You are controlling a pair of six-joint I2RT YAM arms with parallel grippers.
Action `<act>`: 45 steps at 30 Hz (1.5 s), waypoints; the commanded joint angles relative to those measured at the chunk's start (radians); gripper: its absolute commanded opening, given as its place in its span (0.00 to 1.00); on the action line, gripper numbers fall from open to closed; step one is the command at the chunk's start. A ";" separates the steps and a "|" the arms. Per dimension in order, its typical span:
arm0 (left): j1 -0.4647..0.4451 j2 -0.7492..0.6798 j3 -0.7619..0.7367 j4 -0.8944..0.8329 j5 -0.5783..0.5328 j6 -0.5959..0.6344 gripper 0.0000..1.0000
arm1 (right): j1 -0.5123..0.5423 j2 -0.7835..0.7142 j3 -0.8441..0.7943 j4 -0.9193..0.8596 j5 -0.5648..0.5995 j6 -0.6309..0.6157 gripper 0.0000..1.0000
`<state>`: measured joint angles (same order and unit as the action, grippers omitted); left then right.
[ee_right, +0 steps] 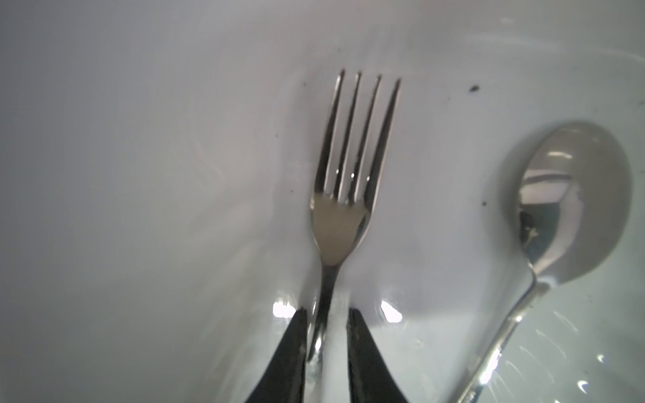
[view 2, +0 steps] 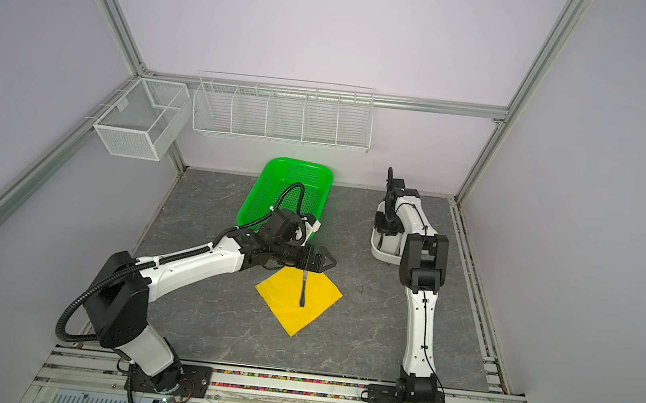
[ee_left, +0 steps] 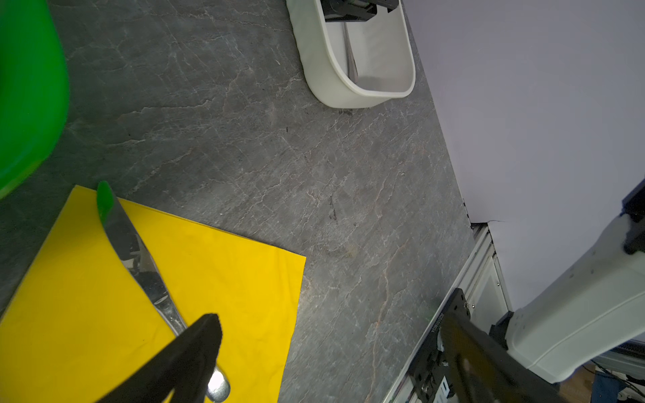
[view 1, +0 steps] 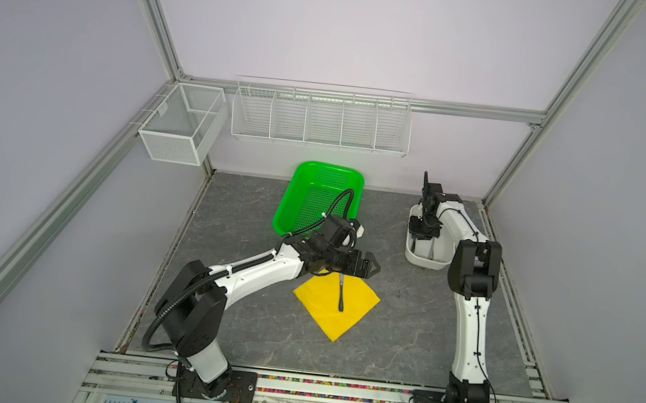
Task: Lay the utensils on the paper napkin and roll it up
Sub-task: 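Lower the right gripper into the white tub and grasp the fork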
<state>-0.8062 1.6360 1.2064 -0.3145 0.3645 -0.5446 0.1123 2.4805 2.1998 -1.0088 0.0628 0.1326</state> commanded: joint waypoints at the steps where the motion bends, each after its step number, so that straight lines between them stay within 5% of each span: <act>1: -0.001 0.000 0.008 0.016 0.022 0.014 1.00 | -0.003 0.036 -0.009 -0.081 0.048 -0.066 0.23; 10: -0.014 0.059 0.095 0.021 0.074 0.027 0.99 | -0.016 0.143 0.096 -0.161 -0.073 -0.068 0.21; 18: -0.016 0.018 0.017 0.081 0.090 -0.001 0.98 | -0.017 0.117 0.095 -0.156 -0.049 -0.070 0.12; 36: -0.016 -0.118 -0.103 0.176 0.006 -0.008 0.98 | -0.017 -0.261 -0.086 -0.049 -0.024 -0.031 0.07; 45: -0.016 -0.145 -0.131 0.187 -0.044 -0.013 0.99 | -0.014 -0.432 -0.180 -0.043 -0.124 -0.018 0.07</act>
<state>-0.8185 1.5188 1.0924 -0.1467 0.3531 -0.5499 0.0952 2.1128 2.0380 -1.0573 -0.0093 0.1051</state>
